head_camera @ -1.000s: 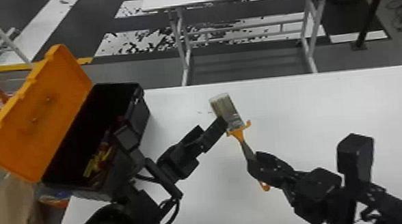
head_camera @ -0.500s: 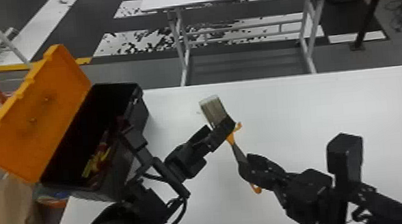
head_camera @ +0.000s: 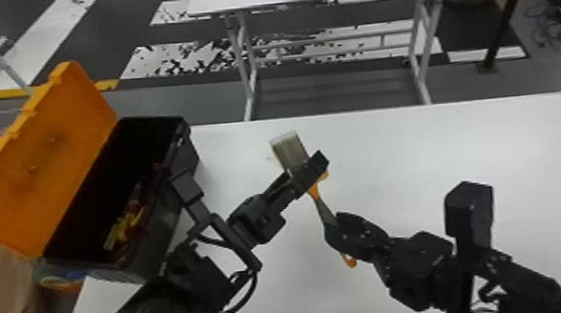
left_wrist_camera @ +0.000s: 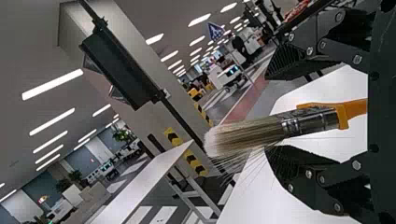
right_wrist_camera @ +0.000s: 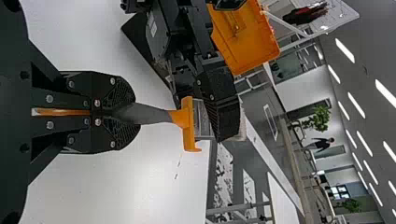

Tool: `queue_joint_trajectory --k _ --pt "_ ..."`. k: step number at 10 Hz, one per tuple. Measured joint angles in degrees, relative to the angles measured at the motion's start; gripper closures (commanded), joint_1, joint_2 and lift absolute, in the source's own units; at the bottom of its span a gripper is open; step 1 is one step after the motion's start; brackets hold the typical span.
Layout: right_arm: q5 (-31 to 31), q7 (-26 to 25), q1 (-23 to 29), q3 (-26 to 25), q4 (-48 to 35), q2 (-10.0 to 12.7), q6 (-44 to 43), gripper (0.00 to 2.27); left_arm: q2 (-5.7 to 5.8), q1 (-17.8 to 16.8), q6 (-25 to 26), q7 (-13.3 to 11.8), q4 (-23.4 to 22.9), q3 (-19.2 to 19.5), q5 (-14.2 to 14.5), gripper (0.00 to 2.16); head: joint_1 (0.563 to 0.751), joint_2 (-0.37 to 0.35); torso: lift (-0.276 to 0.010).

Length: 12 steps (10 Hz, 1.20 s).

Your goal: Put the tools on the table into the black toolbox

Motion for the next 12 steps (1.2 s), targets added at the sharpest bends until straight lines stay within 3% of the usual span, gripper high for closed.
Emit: queue_joint_trajectory --k 1,4,5,7,8,12 --pt "-0.14 0.0 -0.51 -0.11 0.12 0.0 0.38 2.25 0.01 -0.65 0.0 -1.23 0.63 -0.17 -0.39 2.13 0.695 0.128 -0.075" --pt "-0.34 -0.13 -2.11 -0.45 0.79 0.0 1.08 2.19 0.08 -2.59 0.0 -2.97 2.59 -0.33 -1.16 2.13 0.695 0.117 -0.075" --pt "-0.45 -0.43 -2.55 -0.54 1.11 0.0 1.09 1.84 0.09 -3.25 0.0 -3.33 3.34 -0.33 -1.24 2.13 0.695 0.115 -0.075" --pt "-1.13 -1.75 -3.27 -0.79 1.85 0.0 0.8 0.42 0.16 -4.39 -0.02 -3.65 4.76 -0.33 -1.12 2.13 0.695 0.109 -0.075" --pt "-1.34 -1.98 -3.58 -0.96 2.18 0.0 0.72 0.14 0.27 -4.89 -0.02 -3.71 5.32 -0.28 -1.0 2.13 0.695 0.107 -0.075" --pt "-2.04 -2.03 -3.9 -2.49 2.82 0.0 0.54 0.07 0.93 -6.14 0.0 -3.78 5.9 0.29 -0.88 2.13 0.695 0.1 -0.075"
